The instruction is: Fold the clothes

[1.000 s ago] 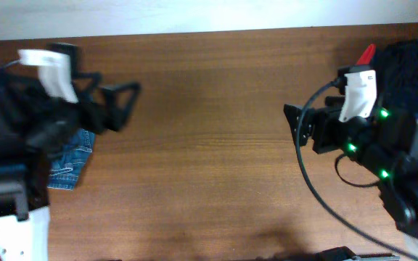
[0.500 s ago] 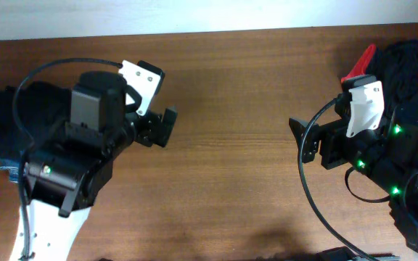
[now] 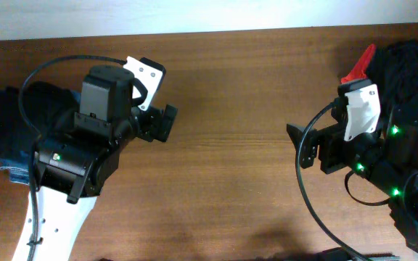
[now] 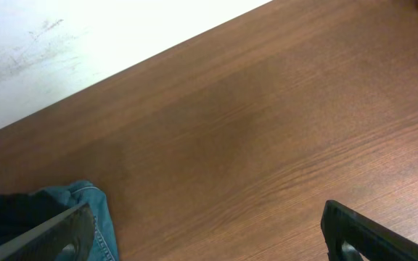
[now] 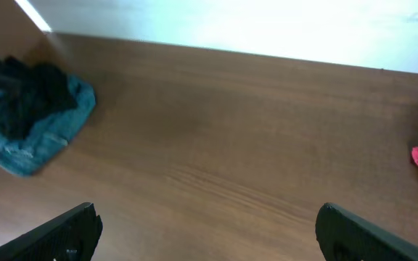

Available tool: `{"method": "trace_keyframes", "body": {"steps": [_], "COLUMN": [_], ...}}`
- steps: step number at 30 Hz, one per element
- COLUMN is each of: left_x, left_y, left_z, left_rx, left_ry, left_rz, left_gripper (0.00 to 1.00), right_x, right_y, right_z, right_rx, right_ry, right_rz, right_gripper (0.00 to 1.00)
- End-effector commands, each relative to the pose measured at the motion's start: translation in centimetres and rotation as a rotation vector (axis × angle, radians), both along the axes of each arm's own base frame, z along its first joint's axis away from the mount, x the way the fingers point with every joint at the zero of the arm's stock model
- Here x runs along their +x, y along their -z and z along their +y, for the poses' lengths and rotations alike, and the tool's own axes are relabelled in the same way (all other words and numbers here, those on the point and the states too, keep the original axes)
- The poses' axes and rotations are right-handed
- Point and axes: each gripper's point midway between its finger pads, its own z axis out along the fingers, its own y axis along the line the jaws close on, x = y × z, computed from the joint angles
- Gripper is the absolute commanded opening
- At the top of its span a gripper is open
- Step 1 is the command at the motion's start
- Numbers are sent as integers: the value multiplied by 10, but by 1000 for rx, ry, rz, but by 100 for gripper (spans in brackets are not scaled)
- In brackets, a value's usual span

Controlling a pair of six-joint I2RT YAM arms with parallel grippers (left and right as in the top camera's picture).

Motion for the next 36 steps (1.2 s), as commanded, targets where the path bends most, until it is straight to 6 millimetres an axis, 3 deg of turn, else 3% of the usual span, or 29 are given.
{"method": "trace_keyframes", "body": {"steps": [1,10,14,17,22,29,36], "left_x": [2,2,2,2,2,2,2], "left_y": [-6,-6,-6,-6,-6,-6,-6], "left_z": [1,1,1,1,1,1,1], "left_rx": [18,18,18,18,18,18,18], "left_ry": [5,5,5,5,5,5,5], "left_rz": [-21,-21,-21,-21,-21,-21,-21], "left_gripper": [99,99,99,99,99,99,100], "right_x": [-1,-27,-42,-53,-63,-64,-63], "right_y": [-7,-26,-19,5,66,162,219], "right_z": [-11,-62,-82,-99,-115,-107,-96], "right_rx": [-86,-204,-273,-308,-309,-292,-252], "right_ry": [5,246,306,371,448,400,346], "right_rz": [-58,-172,-208,-193,-148,-71,-94], "right_gripper": [99,99,99,99,99,99,99]}}
